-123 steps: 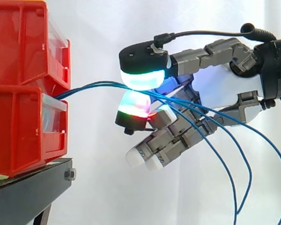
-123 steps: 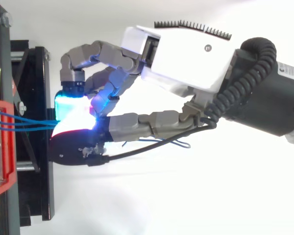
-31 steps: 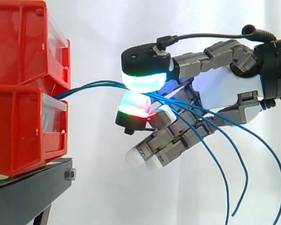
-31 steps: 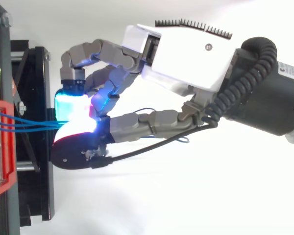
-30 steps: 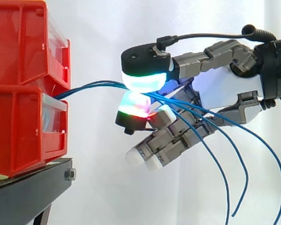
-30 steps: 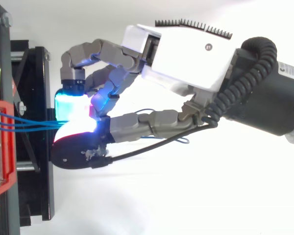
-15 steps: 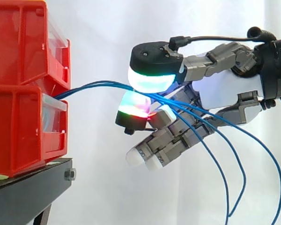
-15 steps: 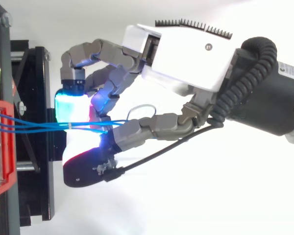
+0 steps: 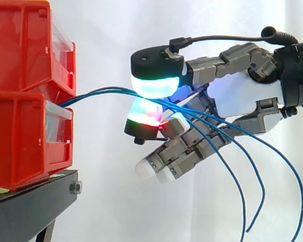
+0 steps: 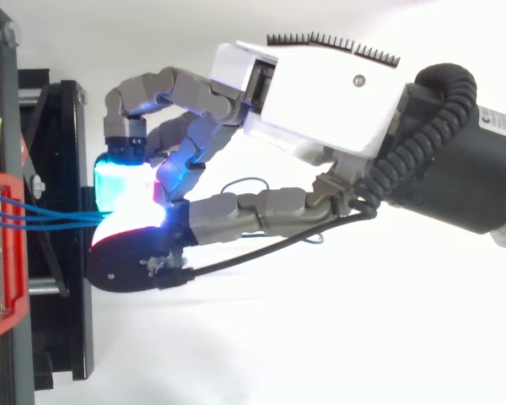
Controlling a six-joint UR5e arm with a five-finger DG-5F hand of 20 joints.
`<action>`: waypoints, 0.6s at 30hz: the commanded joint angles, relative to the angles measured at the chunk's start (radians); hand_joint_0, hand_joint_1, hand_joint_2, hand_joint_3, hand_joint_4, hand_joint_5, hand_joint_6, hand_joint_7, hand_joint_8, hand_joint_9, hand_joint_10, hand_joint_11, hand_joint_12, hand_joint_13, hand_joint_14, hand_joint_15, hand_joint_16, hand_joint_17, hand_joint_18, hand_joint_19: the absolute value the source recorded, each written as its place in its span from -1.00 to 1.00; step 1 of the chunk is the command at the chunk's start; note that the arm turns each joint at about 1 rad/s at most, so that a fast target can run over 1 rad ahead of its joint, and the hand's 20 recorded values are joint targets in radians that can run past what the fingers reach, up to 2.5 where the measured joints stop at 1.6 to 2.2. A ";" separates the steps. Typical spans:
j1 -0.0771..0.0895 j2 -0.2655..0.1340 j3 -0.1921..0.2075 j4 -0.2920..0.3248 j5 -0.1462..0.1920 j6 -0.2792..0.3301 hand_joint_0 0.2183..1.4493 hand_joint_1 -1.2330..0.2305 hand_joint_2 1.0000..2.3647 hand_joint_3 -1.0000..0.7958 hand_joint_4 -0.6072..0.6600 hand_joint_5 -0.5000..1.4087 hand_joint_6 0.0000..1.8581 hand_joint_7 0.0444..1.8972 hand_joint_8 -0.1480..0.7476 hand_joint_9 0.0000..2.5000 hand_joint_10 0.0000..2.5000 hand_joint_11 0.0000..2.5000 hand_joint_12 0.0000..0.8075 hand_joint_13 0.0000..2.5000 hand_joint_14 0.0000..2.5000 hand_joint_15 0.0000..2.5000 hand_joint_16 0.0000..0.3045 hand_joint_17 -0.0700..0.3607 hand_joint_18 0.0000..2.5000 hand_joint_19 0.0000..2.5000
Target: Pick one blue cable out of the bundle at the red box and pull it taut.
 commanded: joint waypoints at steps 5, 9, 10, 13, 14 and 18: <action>0.000 0.000 0.000 -0.003 0.000 0.002 -0.42 -0.36 -0.97 -0.02 0.43 -0.67 -0.05 0.48 0.07 -0.25 -0.98 -0.11 0.08 -0.51 -0.99 -0.78 -0.57 0.00 -0.60 -0.81; 0.000 0.000 0.000 -0.003 0.000 0.002 -0.40 -0.43 -0.97 -0.04 0.43 -0.69 -0.05 0.44 0.05 -0.27 -0.98 -0.11 0.07 -0.51 -0.99 -0.77 -0.58 0.00 -0.61 -0.81; 0.000 0.000 0.000 -0.003 0.000 0.002 -0.38 -0.47 -0.97 -0.06 0.42 -0.69 -0.05 0.44 0.04 -0.28 -0.98 -0.11 0.07 -0.52 -0.99 -0.77 -0.58 0.00 -0.61 -0.81; 0.000 0.000 0.000 -0.003 0.000 0.002 -0.37 -0.51 -0.97 -0.11 0.43 -0.69 -0.05 0.43 0.04 -0.28 -0.98 -0.11 0.06 -0.52 -0.99 -0.77 -0.58 0.00 -0.60 -0.81; 0.000 0.000 0.000 -0.003 0.000 0.004 -0.36 -0.52 -0.97 -0.14 0.43 -0.69 -0.05 0.43 0.04 -0.29 -0.98 -0.10 0.06 -0.52 -0.99 -0.77 -0.58 0.00 -0.60 -0.82; 0.000 0.000 0.000 -0.003 0.000 0.004 -0.35 -0.55 -0.98 -0.26 0.43 -0.69 -0.05 0.41 0.05 -0.29 -0.98 -0.11 0.05 -0.52 -0.99 -0.78 -0.58 0.00 -0.60 -0.82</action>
